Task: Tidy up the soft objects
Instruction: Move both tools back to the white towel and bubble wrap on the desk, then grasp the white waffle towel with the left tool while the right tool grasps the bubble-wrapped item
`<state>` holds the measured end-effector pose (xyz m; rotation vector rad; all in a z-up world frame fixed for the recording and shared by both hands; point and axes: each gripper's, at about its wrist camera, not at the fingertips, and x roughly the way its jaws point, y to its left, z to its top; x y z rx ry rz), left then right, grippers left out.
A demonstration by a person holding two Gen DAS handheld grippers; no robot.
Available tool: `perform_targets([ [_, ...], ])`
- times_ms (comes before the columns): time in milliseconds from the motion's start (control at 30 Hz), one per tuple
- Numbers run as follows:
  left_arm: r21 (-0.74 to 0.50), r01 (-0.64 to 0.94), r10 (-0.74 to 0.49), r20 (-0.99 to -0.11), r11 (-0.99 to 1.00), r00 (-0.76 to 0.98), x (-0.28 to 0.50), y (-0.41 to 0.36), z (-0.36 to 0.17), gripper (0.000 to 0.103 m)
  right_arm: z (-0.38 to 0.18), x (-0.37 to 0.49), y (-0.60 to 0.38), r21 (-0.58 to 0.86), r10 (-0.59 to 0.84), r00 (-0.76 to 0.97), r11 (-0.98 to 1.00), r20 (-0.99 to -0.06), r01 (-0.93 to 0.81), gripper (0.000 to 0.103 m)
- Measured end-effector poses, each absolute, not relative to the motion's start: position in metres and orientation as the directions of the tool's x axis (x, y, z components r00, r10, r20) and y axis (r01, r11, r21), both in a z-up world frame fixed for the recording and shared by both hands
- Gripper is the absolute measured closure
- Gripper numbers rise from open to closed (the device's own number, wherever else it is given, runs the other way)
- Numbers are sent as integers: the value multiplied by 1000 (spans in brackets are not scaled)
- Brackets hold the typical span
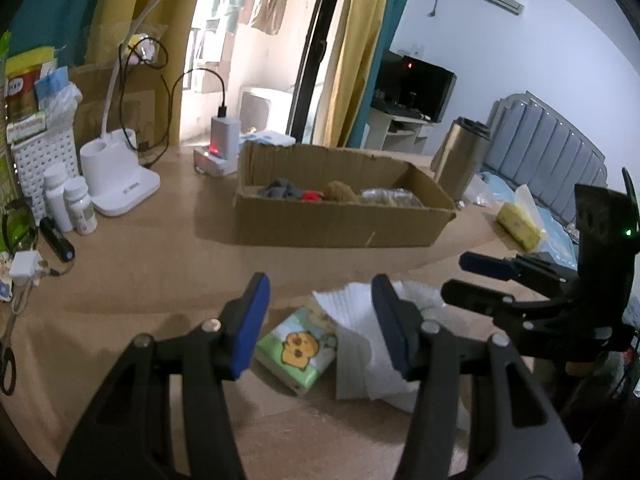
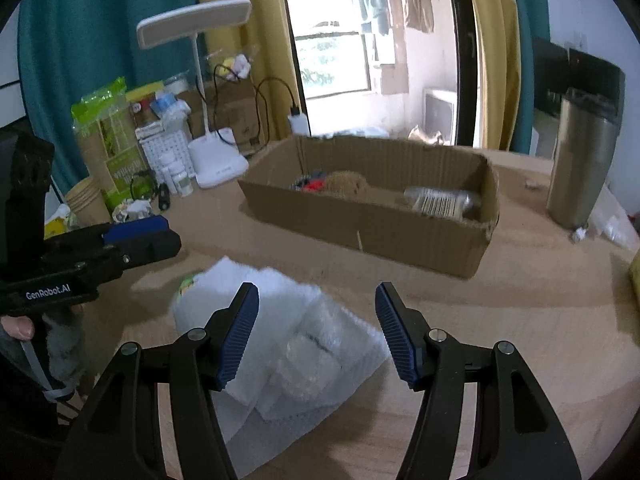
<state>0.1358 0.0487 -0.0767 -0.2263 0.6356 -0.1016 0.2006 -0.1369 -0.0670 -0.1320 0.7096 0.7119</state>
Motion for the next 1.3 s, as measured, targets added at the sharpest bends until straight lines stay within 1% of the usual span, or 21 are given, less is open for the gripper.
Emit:
perform_targets([
  [167,-271,45,-201,-583,962,787,132,46,-85,47,-78,200,-138,131,538,523,769,-661,-626,39],
  [233,-277,61,-220,-590,959,777,131,42,-88,41,-82,201,-136,124,528,519,771,-672,-625,39],
  [267,-275,74,-230,-595,959,770,129,38,-91,37,-84,201,-135,119,523,516,772,-678,-625,39],
  [300,-278,84,-241,-597,957,765,128,35,-92,36,-86,201,-134,116,519,513,771,-684,-626,39],
  [633,-267,153,-293,-636,952,714,130,10,-103,36,-98,200,-137,112,509,486,763,-711,-636,39],
  [700,-266,180,-313,-638,947,704,129,4,-104,36,-98,199,-139,116,517,482,757,-707,-643,45],
  [767,-258,203,-325,-644,945,692,129,-3,-105,36,-97,197,-141,117,524,483,753,-701,-648,48],
  [1000,-262,173,-312,-729,949,610,146,-11,-127,36,-87,198,-161,134,532,519,773,-669,-620,49],
  [1133,-270,192,-331,-728,943,601,148,-16,-129,36,-82,198,-172,177,568,514,763,-643,-622,49],
  [1300,-292,223,-367,-719,930,591,152,-25,-129,36,-84,197,-176,197,586,499,751,-638,-631,49],
])
